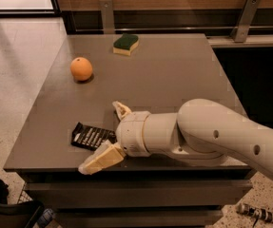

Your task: Move rxbar chocolate near sponge

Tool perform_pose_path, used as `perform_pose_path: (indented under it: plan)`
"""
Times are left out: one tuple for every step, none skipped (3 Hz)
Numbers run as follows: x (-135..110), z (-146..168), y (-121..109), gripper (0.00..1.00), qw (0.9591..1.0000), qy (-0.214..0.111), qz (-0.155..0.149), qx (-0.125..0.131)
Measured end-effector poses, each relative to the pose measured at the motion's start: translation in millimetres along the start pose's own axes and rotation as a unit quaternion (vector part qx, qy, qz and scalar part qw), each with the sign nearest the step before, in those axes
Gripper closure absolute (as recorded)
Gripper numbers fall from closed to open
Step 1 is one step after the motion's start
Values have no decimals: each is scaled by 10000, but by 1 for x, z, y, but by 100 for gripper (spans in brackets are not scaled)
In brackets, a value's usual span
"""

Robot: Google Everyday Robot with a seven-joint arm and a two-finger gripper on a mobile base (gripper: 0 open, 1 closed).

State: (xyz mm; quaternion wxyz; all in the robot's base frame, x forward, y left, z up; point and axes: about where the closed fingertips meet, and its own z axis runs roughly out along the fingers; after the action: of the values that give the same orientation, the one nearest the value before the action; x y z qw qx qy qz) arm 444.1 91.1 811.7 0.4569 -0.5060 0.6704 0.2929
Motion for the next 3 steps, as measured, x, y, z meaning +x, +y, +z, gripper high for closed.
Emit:
perform_pose_path:
  plan:
    - [-2, 1, 2, 25, 10000, 4, -32, -14]
    - [-4, 2, 4, 56, 10000, 8, -59, -26]
    - [-6, 3, 6, 86, 10000, 11, -85, -38]
